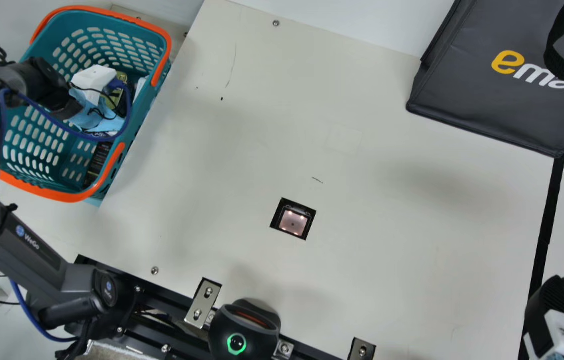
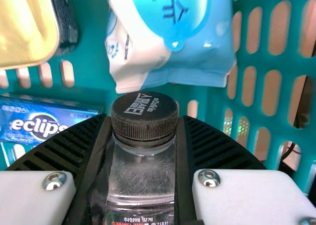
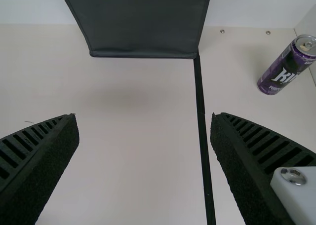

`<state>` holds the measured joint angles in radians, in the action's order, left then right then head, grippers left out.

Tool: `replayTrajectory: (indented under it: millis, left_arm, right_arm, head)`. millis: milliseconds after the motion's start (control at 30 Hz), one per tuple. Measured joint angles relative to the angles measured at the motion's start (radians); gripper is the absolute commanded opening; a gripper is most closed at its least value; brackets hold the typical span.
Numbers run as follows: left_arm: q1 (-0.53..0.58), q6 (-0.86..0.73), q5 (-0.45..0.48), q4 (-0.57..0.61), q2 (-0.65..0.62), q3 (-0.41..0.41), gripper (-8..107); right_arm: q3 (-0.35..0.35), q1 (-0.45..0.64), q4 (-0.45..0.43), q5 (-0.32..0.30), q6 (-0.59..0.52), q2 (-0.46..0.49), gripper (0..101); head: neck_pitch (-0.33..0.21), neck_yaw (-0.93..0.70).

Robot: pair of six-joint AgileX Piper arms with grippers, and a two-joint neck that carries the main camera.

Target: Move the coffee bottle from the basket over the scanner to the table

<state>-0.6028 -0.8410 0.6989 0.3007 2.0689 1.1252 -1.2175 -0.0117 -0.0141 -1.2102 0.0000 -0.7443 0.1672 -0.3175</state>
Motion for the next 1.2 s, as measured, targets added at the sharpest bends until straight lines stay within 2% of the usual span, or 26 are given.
replayTrajectory:
  millis: [1200]
  left_arm:
    - [-0.102,-0.131,0.016,0.218,-0.313,-0.118,-8]
  right_arm:
    - [0.000,0.000,0.000,-0.001,0.000,0.000,95]
  head:
    - [0.002,0.000]
